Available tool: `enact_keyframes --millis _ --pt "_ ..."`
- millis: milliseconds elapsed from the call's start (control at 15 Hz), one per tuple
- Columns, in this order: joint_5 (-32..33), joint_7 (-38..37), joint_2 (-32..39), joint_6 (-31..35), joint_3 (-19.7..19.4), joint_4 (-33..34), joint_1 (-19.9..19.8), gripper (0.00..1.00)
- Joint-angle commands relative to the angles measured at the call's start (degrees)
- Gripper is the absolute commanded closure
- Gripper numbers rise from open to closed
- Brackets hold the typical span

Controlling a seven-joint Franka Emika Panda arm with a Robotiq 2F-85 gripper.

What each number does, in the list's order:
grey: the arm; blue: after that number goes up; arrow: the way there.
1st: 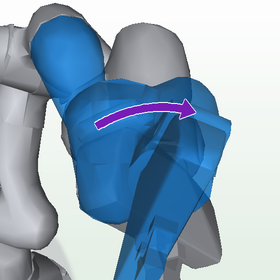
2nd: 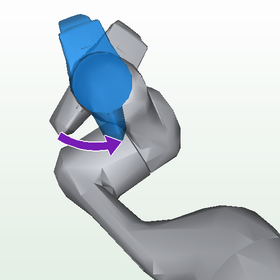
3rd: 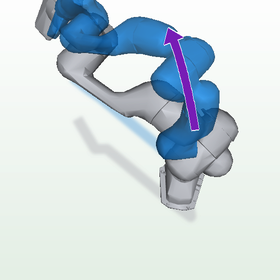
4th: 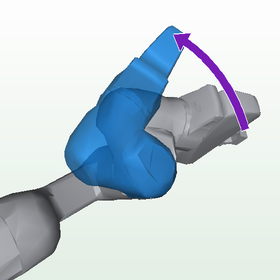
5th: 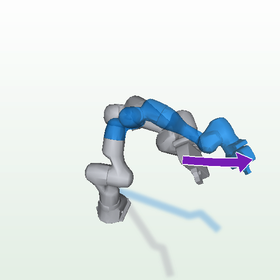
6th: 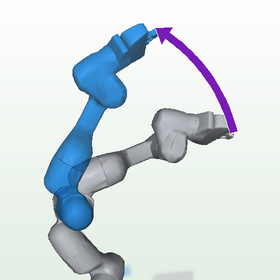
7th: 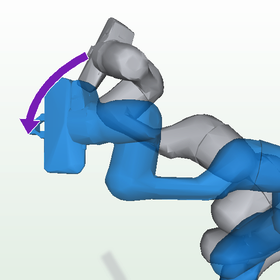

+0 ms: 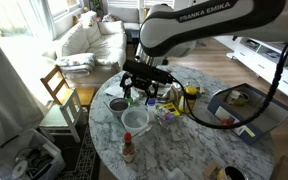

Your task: Pick up the clear cup and silver cup together and put them in the box

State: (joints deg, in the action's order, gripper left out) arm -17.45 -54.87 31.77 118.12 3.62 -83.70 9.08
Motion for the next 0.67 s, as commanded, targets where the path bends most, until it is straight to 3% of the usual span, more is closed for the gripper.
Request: enact_keyframes --millis 0,600 --pt "-1.08 -10.63 5.83 -0.77 -0.98 6.11 1.23 0.0" --pt "1.31 -22.48 13.13 2.6 -1.3 12.21 2.8 0.05"
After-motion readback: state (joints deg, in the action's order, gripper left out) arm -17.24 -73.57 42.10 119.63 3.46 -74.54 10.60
